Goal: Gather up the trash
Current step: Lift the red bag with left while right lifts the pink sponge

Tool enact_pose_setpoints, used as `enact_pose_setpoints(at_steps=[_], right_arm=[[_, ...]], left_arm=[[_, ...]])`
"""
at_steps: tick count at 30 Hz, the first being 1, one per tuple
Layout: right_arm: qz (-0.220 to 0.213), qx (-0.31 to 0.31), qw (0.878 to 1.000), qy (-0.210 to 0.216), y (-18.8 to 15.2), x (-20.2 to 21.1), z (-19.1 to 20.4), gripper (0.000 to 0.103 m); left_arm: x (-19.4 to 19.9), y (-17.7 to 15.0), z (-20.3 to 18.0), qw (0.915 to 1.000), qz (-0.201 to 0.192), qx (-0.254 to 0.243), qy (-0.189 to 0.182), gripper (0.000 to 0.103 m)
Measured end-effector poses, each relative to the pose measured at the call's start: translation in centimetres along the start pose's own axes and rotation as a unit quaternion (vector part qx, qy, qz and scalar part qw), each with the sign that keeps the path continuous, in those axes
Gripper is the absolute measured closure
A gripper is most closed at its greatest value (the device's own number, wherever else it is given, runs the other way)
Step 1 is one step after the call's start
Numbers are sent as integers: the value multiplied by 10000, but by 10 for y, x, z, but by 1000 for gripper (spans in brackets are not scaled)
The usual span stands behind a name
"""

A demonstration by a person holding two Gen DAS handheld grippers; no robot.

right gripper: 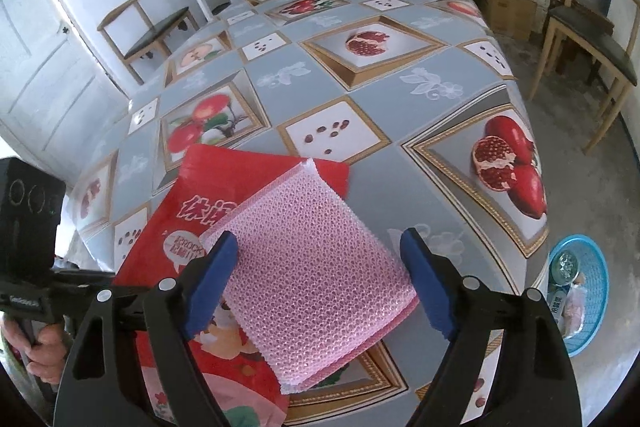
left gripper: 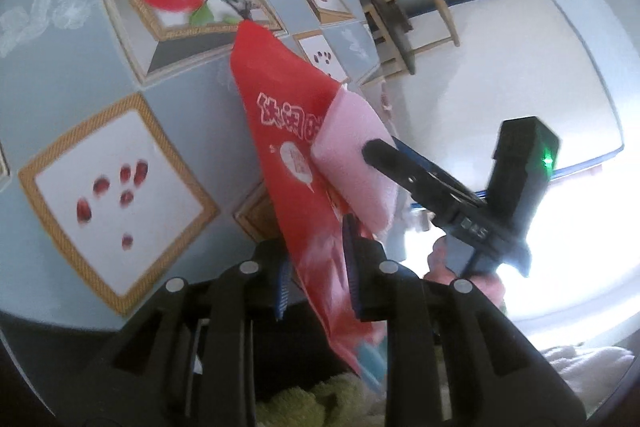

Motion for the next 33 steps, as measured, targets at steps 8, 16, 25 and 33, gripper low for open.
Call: enact_pose_setpoints(at_steps=[8, 16, 25, 33], right_arm=[[57, 794, 9966, 227, -4, 12, 21, 19], [35, 1884, 9819, 196, -16, 27, 42, 13], [-132, 3077, 9514, -62, -21, 24, 61, 13], [364, 3240, 9452, 169, -26, -4, 60, 13]], left_arm=[[-2, -2, -9, 9952, -139, -552, 799, 96], [8, -7, 1, 9926, -234, -644, 1003, 100], [16, -9, 6, 9933, -245, -606, 955, 101], [18, -6, 9, 9939, -280, -547, 911, 101]])
Point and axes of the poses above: each gripper's, at about its wrist camera, not at the fingertips, and x roughly against the way its jaws point, z to its left, y to its top, the point moved 7 cm from there along -x, roughly the way its jaws point, and after that the axes turned 5 degrees about -y, right-handed, at the moved point
